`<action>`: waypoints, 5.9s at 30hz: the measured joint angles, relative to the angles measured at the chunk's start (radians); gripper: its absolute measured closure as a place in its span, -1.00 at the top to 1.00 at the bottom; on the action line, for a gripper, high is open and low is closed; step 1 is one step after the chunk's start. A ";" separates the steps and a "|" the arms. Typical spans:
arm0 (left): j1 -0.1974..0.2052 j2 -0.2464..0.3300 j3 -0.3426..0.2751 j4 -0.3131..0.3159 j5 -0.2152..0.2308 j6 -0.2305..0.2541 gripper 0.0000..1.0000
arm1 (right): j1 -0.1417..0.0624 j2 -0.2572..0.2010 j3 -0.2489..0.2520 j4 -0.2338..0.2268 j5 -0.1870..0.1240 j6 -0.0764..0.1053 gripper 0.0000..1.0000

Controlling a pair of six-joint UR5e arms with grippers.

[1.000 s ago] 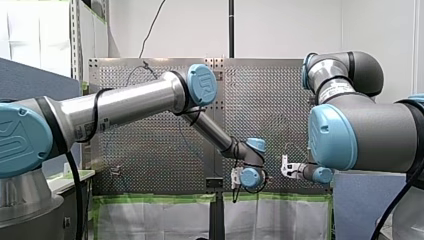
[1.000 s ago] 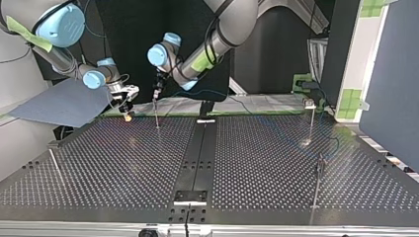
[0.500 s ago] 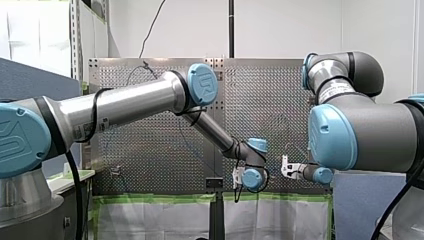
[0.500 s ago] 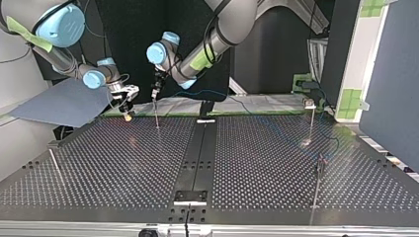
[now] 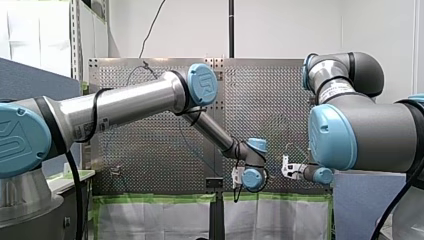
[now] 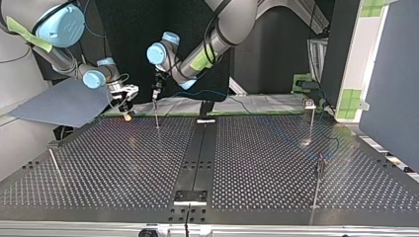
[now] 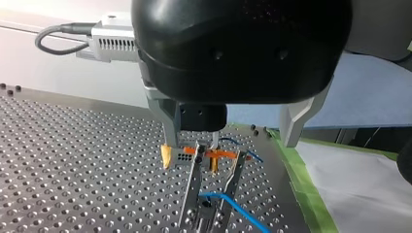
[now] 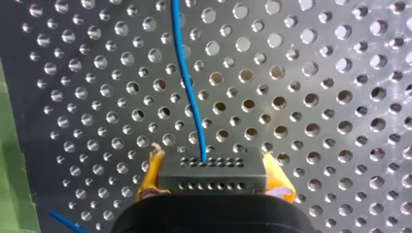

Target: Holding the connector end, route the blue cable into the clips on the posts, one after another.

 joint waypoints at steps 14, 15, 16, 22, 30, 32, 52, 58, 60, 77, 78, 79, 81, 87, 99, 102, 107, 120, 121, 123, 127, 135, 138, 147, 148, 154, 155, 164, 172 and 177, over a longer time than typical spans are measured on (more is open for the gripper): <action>0.010 0.001 0.000 0.001 -0.005 -0.001 1.00 | -0.001 0.002 0.000 0.000 -0.002 0.001 -1.00; 0.009 0.001 0.000 0.001 -0.005 -0.001 1.00 | -0.001 0.002 0.000 0.000 -0.002 0.001 -1.00; 0.009 0.001 0.000 0.001 -0.005 -0.001 1.00 | 0.000 0.002 0.000 0.000 -0.002 0.001 -1.00; 0.002 0.001 0.000 0.000 -0.006 -0.001 1.00 | 0.001 0.002 0.000 0.000 -0.003 0.001 -1.00; -0.001 0.000 -0.001 0.001 -0.009 -0.001 1.00 | -0.001 0.002 0.000 0.000 -0.003 0.001 -1.00; -0.002 0.000 0.000 0.000 -0.014 -0.001 1.00 | -0.001 0.002 0.000 0.000 -0.003 0.000 -1.00; -0.049 0.141 -0.145 0.129 -0.044 -0.018 1.00 | -0.001 0.003 0.000 0.001 -0.003 0.000 -1.00; -0.072 0.205 -0.208 0.193 -0.060 -0.053 1.00 | -0.002 0.004 0.000 0.001 -0.003 0.001 -1.00; -0.079 0.226 -0.230 0.214 -0.075 -0.064 1.00 | -0.002 0.004 0.000 0.001 -0.003 0.002 -1.00; -0.108 0.401 -0.404 0.389 -0.107 -0.149 1.00 | 0.004 0.005 0.000 0.000 -0.012 0.002 -1.00; -0.107 0.413 -0.416 0.400 -0.107 -0.150 1.00 | 0.004 0.005 0.000 0.001 -0.013 0.002 -1.00; -0.106 0.421 -0.425 0.409 -0.108 -0.150 1.00 | 0.004 0.005 0.000 0.001 -0.014 0.002 -1.00; -0.102 0.443 -0.446 0.430 -0.109 -0.151 1.00 | 0.005 0.006 0.000 0.001 -0.016 0.001 -1.00; -0.078 0.510 -0.514 0.474 -0.109 -0.186 1.00 | 0.006 0.006 0.000 0.001 -0.019 0.000 -1.00; 0.042 0.647 -0.650 0.496 -0.040 -0.264 1.00 | 0.006 0.007 0.000 0.000 -0.022 0.001 -1.00; 0.055 0.681 -0.685 0.530 -0.052 -0.277 1.00 | 0.006 0.008 0.000 0.000 -0.022 0.001 -1.00; 0.057 0.709 -0.736 0.570 -0.064 -0.286 1.00 | 0.006 0.008 0.000 0.001 -0.021 -0.002 -1.00; 0.036 0.714 -0.881 0.608 -0.070 -0.299 1.00 | 0.007 0.008 0.000 0.002 -0.022 -0.003 -1.00; 0.035 0.713 -0.892 0.608 -0.073 -0.300 1.00 | 0.007 0.008 0.000 0.002 -0.022 -0.003 -1.00; 0.033 0.713 -0.916 0.609 -0.079 -0.303 1.00 | 0.006 0.008 0.000 0.002 -0.021 -0.005 -1.00; 0.033 0.714 -0.957 0.611 -0.086 -0.307 1.00 | 0.005 0.008 0.000 0.006 -0.018 -0.013 -1.00; 0.044 0.714 -1.034 0.645 -0.060 -0.321 1.00 | -0.002 0.008 0.001 0.026 -0.014 -0.040 -1.00; 0.048 0.713 -1.061 0.663 -0.042 -0.337 1.00 | -0.004 0.008 0.004 0.029 -0.013 -0.048 -1.00; 0.081 0.713 -1.151 0.721 0.034 -0.386 1.00 | -0.020 0.001 0.025 0.030 -0.011 -0.062 -1.00; 0.089 0.713 -1.160 0.723 0.044 -0.384 1.00 | -0.021 -0.003 0.027 0.030 -0.013 -0.063 -1.00; 0.149 0.714 -1.225 0.718 0.104 -0.336 1.00 | -0.031 -0.046 0.051 0.026 -0.019 -0.064 -1.00; 0.157 0.714 -1.235 0.713 0.108 -0.327 1.00 | -0.034 -0.058 0.057 0.025 -0.019 -0.064 -1.00; 0.190 0.713 -1.333 0.682 0.076 -0.308 1.00 | -0.053 -0.142 0.102 0.022 -0.022 -0.065 -1.00; 0.181 0.714 -1.422 0.676 0.046 -0.270 1.00 | -0.068 -0.205 0.137 0.013 -0.021 -0.064 -1.00; 0.177 0.715 -1.473 0.686 0.039 -0.248 1.00 | -0.070 -0.209 0.139 0.002 -0.009 -0.049 -1.00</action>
